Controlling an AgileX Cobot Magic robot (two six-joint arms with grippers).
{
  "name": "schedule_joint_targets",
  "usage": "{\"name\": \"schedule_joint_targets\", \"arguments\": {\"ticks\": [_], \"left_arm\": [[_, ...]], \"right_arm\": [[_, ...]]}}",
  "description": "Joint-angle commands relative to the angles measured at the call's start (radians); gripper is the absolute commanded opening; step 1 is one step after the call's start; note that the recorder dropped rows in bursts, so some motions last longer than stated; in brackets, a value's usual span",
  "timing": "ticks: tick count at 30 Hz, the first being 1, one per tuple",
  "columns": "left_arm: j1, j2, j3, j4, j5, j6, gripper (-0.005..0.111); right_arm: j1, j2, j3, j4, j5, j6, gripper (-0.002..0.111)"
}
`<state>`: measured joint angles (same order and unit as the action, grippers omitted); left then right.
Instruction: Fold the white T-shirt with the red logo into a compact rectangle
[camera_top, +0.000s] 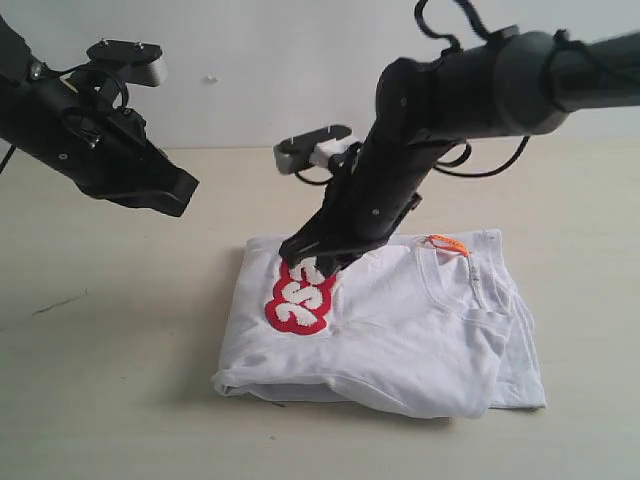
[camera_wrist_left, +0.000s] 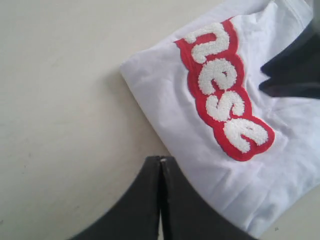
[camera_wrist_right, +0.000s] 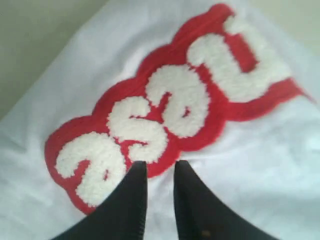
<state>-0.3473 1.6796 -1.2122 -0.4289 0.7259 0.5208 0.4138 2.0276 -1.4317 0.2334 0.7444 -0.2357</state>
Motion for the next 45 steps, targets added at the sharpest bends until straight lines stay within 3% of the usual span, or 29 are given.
{"name": "schedule_joint_targets", "arguments": {"ticks": [1,6,11,13,17,20,28,45], "left_arm": [[0.0,-0.009,0.005,0.004,0.004,0.002,0.0],[0.0,-0.009,0.005,0.004,0.026,0.002,0.0],[0.0,-0.009,0.005,-0.001,0.038,0.002,0.0],[0.0,-0.009,0.005,-0.001,0.04,0.002,0.0],[0.0,-0.009,0.005,-0.001,0.044,0.002,0.0],[0.0,-0.009,0.005,-0.003,0.041,0.002,0.0],[0.0,-0.009,0.005,-0.003,0.039,0.002,0.0],[0.0,-0.009,0.005,-0.005,0.03,0.002,0.0]], "right_arm": [[-0.033,-0.095,0.02,-0.208,0.017,0.149,0.022],[-0.156,-0.18,0.113,-0.266,0.012,0.222,0.022],[-0.334,-0.192,0.165,-0.122,-0.018,0.143,0.023],[-0.384,-0.183,0.169,-0.03,-0.004,0.067,0.029],[-0.476,-0.156,0.171,0.001,0.046,0.038,0.052],[-0.517,-0.117,0.171,0.012,0.071,0.038,0.056],[-0.531,-0.007,0.171,0.212,0.059,-0.124,0.056],[-0.46,0.026,0.171,0.197,0.052,-0.129,0.053]]}}
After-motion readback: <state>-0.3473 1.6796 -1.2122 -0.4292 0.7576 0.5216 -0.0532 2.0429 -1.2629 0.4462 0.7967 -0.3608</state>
